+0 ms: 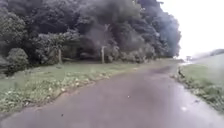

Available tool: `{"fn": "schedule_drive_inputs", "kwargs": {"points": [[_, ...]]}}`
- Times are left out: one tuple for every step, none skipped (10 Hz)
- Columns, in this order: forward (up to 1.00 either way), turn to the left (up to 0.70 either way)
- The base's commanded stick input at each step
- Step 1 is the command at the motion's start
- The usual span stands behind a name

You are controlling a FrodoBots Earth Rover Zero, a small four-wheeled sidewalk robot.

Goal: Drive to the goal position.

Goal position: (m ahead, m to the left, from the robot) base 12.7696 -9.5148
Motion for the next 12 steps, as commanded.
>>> {"fn": "schedule_drive_inputs", "kwargs": {"points": [[0.70, -0.08], [0.70, -0.14], [0.70, -0.14], [0.70, -0.14], [0.70, -0.14], [0.70, -0.14], [0.70, -0.14], [0.70, -0.14], [0.70, -0.14], [0.70, -0.14], [0.70, -0.14], [0.70, -0.14]]}}
